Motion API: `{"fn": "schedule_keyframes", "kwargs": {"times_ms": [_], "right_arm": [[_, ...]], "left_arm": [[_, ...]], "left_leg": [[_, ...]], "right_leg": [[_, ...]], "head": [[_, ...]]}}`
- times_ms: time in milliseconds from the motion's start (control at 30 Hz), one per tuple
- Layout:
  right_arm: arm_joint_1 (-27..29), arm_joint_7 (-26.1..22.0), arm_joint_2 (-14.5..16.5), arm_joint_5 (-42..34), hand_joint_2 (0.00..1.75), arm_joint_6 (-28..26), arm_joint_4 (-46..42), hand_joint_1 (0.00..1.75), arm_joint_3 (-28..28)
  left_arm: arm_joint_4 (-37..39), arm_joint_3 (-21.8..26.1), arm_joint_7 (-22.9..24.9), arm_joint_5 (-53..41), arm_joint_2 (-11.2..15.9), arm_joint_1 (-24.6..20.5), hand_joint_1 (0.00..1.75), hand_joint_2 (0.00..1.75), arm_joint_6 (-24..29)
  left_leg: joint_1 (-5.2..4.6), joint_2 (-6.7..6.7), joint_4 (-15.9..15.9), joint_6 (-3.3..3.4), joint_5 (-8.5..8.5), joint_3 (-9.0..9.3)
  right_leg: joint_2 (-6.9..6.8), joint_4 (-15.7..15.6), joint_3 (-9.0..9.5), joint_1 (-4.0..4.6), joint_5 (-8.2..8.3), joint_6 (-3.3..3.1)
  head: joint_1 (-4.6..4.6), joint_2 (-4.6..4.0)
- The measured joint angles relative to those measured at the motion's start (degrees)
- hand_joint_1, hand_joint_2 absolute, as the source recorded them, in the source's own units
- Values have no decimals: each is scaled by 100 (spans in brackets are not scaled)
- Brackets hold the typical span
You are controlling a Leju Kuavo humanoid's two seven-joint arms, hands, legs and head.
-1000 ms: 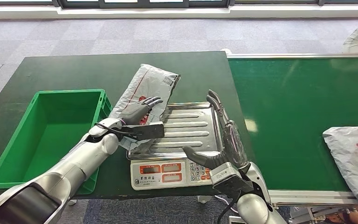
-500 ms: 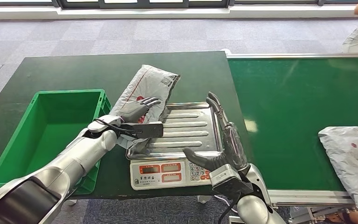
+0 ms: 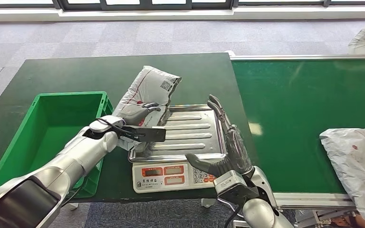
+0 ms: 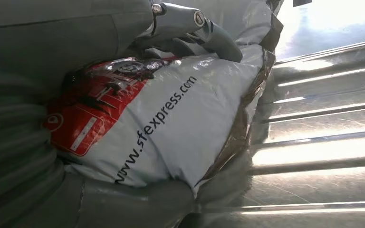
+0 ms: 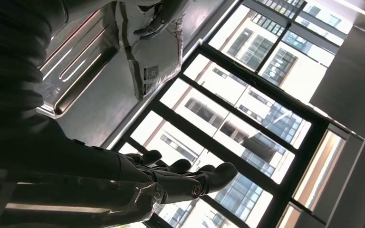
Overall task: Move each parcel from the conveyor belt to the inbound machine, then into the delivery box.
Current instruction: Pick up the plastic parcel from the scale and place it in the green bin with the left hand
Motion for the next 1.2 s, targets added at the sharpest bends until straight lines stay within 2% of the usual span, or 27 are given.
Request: {"fn": "schedule_keyframes", "kwargs": {"times_ms": [233, 533, 900, 1000, 1100, 1200], "right_arm": [[-69, -31, -114, -121, 175, 17, 2, 0, 92], [-76, -31, -143, -127, 175, 16, 2, 0, 132], [-51, -1, -172, -178, 175, 107, -17, 0, 208], [-100, 70, -183, -250, 175, 123, -22, 0, 211], [-116, 119, -186, -281, 175, 80, -70, 0, 213], [-114, 165, -192, -295, 175, 15, -118, 0, 215]], "left_arm": [[-5, 0, -8, 11, 185, -14, 175, 175, 178], [-13, 0, -7, 11, 268, -11, 175, 175, 230], [-165, 1, -9, 43, 452, 98, 175, 175, 566], [-354, 18, 39, -21, 513, 141, 175, 175, 1008], [-799, 114, 249, -308, 645, 242, 175, 175, 1826], [-1454, 425, 424, -583, 815, 387, 175, 175, 2626]], "left_leg": [[4, -1, -2, -8, 6, 7], [4, -1, -2, -8, 7, 9], [6, 8, -4, -9, 6, 41], [6, 8, -3, -14, 13, 45], [7, 5, -2, -19, 23, 35], [8, 0, -2, -20, 25, 25]], "right_leg": [[0, 1, 5, 2, 2, -2], [0, 1, 6, 2, 2, -3], [10, 2, 2, 3, 6, -9], [10, 2, -8, 4, 11, -13], [9, 3, -24, 7, 19, -19], [8, 4, -31, 8, 19, -19]], "head": [[-1, 0], [1, 0], [-1, -1], [-1, 0], [0, -1], [0, -1]]}}
